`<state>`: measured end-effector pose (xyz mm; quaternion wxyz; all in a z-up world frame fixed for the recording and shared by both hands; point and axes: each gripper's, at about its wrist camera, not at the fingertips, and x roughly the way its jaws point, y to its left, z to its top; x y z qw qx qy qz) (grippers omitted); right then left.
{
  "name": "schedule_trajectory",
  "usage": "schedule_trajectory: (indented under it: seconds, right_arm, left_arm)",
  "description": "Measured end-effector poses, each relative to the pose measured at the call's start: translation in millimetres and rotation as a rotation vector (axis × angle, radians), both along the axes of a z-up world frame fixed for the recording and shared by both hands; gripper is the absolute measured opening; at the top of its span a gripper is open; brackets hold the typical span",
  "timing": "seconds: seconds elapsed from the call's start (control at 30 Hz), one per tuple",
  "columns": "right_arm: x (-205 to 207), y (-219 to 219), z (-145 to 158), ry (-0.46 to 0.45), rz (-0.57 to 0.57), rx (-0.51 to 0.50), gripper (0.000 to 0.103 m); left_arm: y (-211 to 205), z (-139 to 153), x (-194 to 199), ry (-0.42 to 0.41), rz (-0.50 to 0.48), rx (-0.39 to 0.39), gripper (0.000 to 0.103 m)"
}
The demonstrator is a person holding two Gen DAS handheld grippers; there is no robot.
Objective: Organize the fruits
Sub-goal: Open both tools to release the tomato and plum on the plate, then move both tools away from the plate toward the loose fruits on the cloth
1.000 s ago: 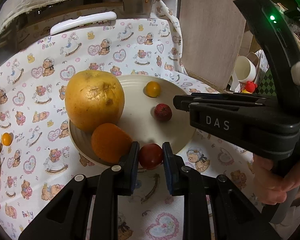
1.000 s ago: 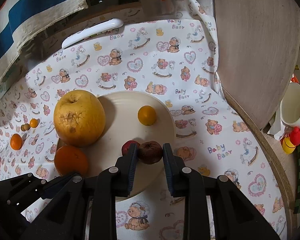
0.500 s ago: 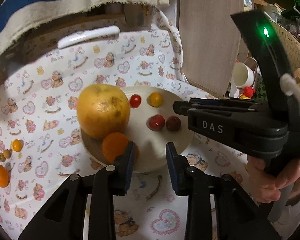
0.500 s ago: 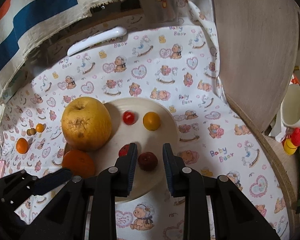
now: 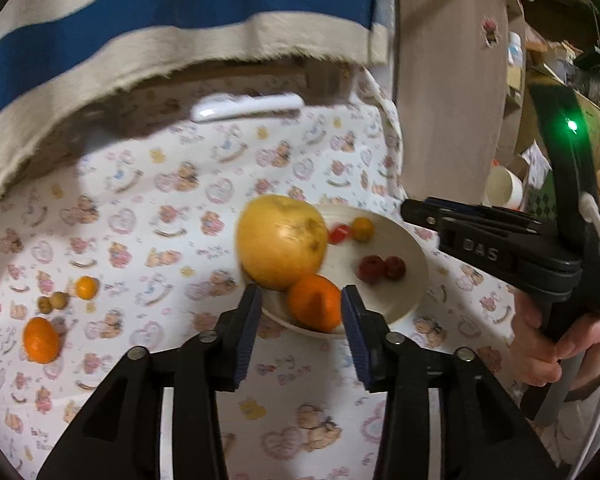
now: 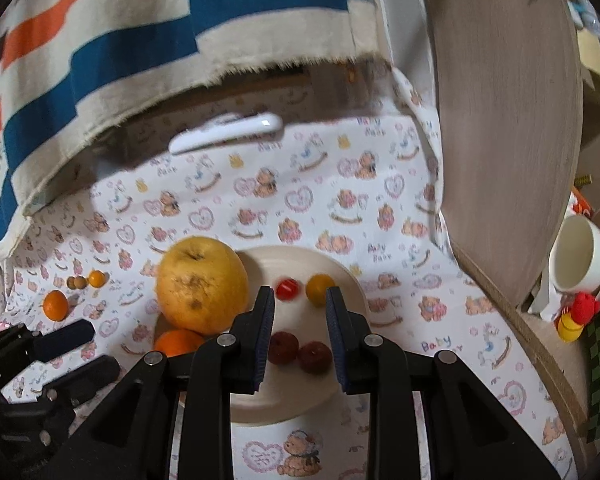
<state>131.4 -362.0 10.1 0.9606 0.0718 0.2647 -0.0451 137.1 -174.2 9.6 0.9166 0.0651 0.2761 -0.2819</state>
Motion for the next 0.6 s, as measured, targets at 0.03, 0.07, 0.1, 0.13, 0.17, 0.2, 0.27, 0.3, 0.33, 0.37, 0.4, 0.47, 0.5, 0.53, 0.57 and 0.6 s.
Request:
schedule_trajectory:
  seconds: [0.03, 0.07, 0.1, 0.13, 0.17, 0.2, 0.27, 0.3, 0.33, 0.37, 0.4, 0.47, 0.5, 0.53, 0.57, 0.6]
  right_arm:
    - [-2, 2, 1, -0.016, 0.008, -0.005, 0.028]
    - [-3, 4, 2, -0.025, 0.011, -0.010, 0.034]
    - [-4, 6, 3, -0.032, 0.013, -0.013, 0.045]
    - [-5, 7, 3, -0.042, 0.013, -0.018, 0.051]
    - [-6, 9, 4, -0.056, 0.012, -0.026, 0.060]
    - [-8, 11, 5, -0.068, 0.013, -0.033, 0.061]
    - [-10, 14, 6, -0.088, 0.021, -0.044, 0.062]
    - [-12, 16, 7, -0.104, 0.024, -0.044, 0.069]
    - [-14, 17, 8, -0.121, 0.023, -0.041, 0.075]
    - [-16, 17, 9, -0.137, 0.020, -0.039, 0.087]
    - [-19, 18, 10, -0.163, 0.012, -0.039, 0.090]
    - [-23, 20, 13, -0.192, -0.005, -0.057, 0.090]
    - [-23, 20, 13, -0.195, -0.008, -0.067, 0.090]
    - [-23, 22, 14, -0.197, -0.008, -0.079, 0.090]
    - [-23, 23, 14, -0.200, -0.005, -0.084, 0.090]
    - [-23, 23, 13, -0.202, -0.002, -0.081, 0.092]
  left_arm:
    - [4, 1, -1, -0.014, 0.010, -0.002, 0.051]
    - [9, 2, -2, -0.031, 0.023, -0.007, 0.062]
    - [14, 4, -3, -0.049, 0.039, -0.016, 0.071]
    - [20, 6, -4, -0.066, 0.053, -0.026, 0.075]
    - [26, 8, -5, -0.087, 0.070, -0.036, 0.082]
    - [31, 9, -6, -0.103, 0.081, -0.045, 0.087]
    - [41, 12, -8, -0.138, 0.103, -0.063, 0.094]
    - [47, 13, -9, -0.158, 0.117, -0.069, 0.098]
    - [51, 14, -9, -0.172, 0.130, -0.071, 0.100]
    - [54, 14, -9, -0.178, 0.142, -0.070, 0.102]
    - [58, 15, -9, -0.182, 0.161, -0.066, 0.102]
    - [63, 15, -6, -0.181, 0.182, -0.060, 0.102]
    - [67, 16, -6, -0.182, 0.186, -0.065, 0.102]
    - [71, 16, -6, -0.187, 0.193, -0.070, 0.102]
    - [76, 17, -6, -0.192, 0.204, -0.077, 0.102]
    - [81, 18, -6, -0.193, 0.212, -0.087, 0.102]
